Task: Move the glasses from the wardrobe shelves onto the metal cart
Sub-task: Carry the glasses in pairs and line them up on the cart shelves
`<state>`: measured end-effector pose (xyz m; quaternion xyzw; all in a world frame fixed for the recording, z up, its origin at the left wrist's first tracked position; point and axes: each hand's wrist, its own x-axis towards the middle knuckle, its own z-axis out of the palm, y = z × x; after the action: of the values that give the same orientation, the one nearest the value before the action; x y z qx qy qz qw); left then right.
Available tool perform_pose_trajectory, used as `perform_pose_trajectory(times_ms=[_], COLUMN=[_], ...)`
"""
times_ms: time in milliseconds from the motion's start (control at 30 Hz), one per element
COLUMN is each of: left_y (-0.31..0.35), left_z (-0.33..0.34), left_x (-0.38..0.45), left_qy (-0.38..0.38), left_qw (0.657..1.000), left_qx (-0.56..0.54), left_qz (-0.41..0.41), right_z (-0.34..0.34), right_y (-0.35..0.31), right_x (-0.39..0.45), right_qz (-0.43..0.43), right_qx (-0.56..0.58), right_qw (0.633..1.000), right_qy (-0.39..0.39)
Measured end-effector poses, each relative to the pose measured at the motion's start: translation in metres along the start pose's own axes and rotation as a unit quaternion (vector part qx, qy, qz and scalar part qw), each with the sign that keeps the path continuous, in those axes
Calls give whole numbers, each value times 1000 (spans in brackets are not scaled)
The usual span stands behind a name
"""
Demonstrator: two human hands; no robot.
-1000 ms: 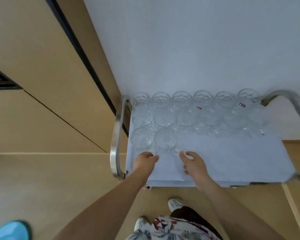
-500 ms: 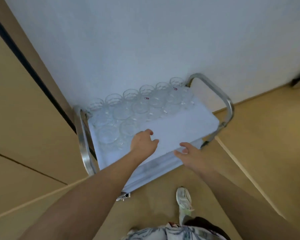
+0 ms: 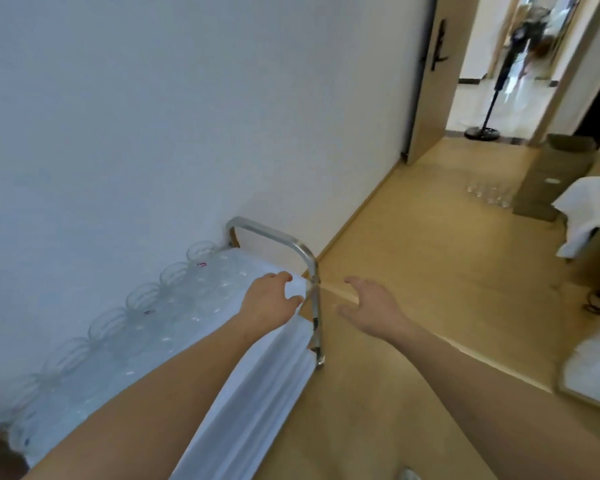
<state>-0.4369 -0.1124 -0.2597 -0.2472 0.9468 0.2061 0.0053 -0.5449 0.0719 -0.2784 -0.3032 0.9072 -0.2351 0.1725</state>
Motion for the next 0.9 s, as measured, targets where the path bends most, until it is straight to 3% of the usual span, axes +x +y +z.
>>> perform_pose_trajectory(times_ms=[233, 533, 900], left_y=[151, 301, 395], left_z=[40, 109, 166], left_x=[91, 182, 287], left_qy=[-49, -111, -170], left_qw=[991, 969, 940], left_qx=[46, 119, 148], left_qz=[114, 188, 255], right_z=[-77, -153, -203], right_y=[126, 269, 361], right_x=[35, 67, 118], right_qz=[64, 146, 229], right_qx=[-12, -11, -8], right_qw=[996, 986, 971], right_qy=[59, 75, 63])
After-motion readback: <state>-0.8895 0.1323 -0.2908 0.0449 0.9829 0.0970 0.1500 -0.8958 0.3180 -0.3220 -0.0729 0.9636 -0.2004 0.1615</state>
